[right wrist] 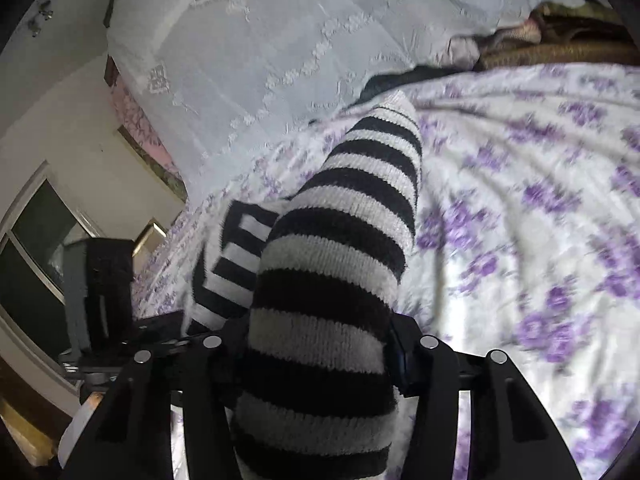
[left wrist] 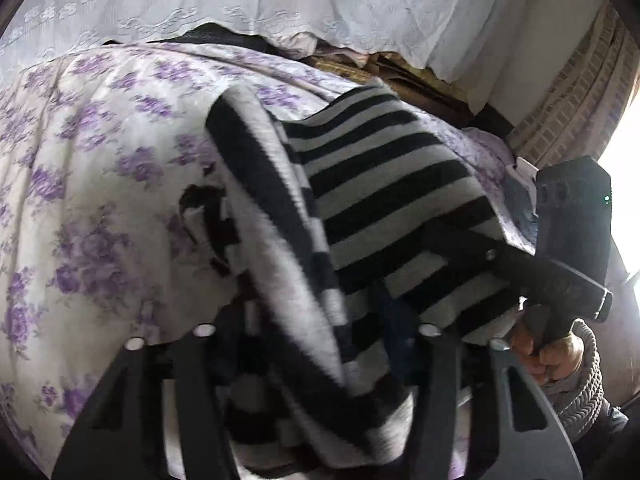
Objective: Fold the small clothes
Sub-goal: 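Grasp the folded sweater bundle with the right tool and lift it, then carry the sweater to the clothes stack and lower it on top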
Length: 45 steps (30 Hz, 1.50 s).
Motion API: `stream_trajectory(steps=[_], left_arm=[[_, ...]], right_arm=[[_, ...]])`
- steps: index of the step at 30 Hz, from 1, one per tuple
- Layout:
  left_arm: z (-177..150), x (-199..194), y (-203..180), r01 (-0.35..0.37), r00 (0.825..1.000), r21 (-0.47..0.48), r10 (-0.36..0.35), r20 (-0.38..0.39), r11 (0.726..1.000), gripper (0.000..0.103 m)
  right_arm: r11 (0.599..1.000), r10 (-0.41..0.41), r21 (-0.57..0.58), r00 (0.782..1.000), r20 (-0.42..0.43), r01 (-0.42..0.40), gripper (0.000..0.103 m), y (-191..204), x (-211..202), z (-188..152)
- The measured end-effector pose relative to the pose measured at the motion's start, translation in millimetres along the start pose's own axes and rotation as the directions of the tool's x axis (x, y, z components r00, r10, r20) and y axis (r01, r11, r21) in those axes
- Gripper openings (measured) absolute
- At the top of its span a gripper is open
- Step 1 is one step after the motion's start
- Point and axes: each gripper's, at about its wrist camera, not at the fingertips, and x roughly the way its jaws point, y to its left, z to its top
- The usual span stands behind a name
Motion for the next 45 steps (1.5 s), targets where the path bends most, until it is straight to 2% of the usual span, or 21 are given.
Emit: stream_trajectory(steps=[4, 8, 14, 17, 20, 24, 29, 33, 40, 45], left_arm=[[7, 9, -35, 0.017, 1.000, 0.047, -0.017, 0.006, 0.999, 0.048], [19, 26, -85, 0.079, 0.997, 0.081, -0.080, 0.015, 0.994, 0.046], [52, 51, -181, 0.148, 0.988, 0.184, -0.154, 0.020, 0.972, 0.046], [74, 64, -237, 0.181, 0.982, 0.245, -0.190, 0.017, 0.953, 0.046], [98, 81, -300, 0.201, 0.977, 0.329, -0.214, 0.004, 0.923, 0.046], [124, 98, -366, 0.229, 0.969, 0.398, -0.248, -0.003, 0.888, 0.045], [149, 123, -442, 0.270, 0.955, 0.452, -0.295, -0.017, 0.850, 0.045], [160, 146, -489, 0.292, 0.949, 0.475, -0.313, -0.036, 0.830, 0.045], [163, 193, -544, 0.302, 0.949, 0.504, -0.306, -0.076, 0.809, 0.045], [156, 229, -557, 0.285, 0.957, 0.499, -0.275, -0.096, 0.818, 0.045]], right_arm=[[0.999, -0.046, -0.023, 0.998, 0.043, 0.047, 0.052, -10, -38, 4], [0.996, -0.087, -0.011, 0.990, 0.107, 0.089, 0.052, -31, -88, 7], [0.985, -0.172, 0.013, 0.960, 0.223, 0.173, 0.052, -69, -180, 24], [0.976, -0.217, 0.034, 0.934, 0.285, 0.216, 0.052, -90, -228, 37], [0.964, -0.265, 0.059, 0.902, 0.342, 0.260, 0.052, -112, -275, 51], [0.948, -0.317, 0.106, 0.856, 0.409, 0.300, 0.052, -145, -336, 69], [0.929, -0.370, 0.155, 0.803, 0.467, 0.337, 0.052, -183, -397, 84], [0.918, -0.397, 0.204, 0.774, 0.494, 0.340, 0.052, -213, -430, 91], [0.906, -0.420, 0.278, 0.751, 0.510, 0.318, 0.052, -270, -465, 81], [0.898, -0.420, 0.346, 0.762, 0.492, 0.272, 0.052, -323, -467, 69]])
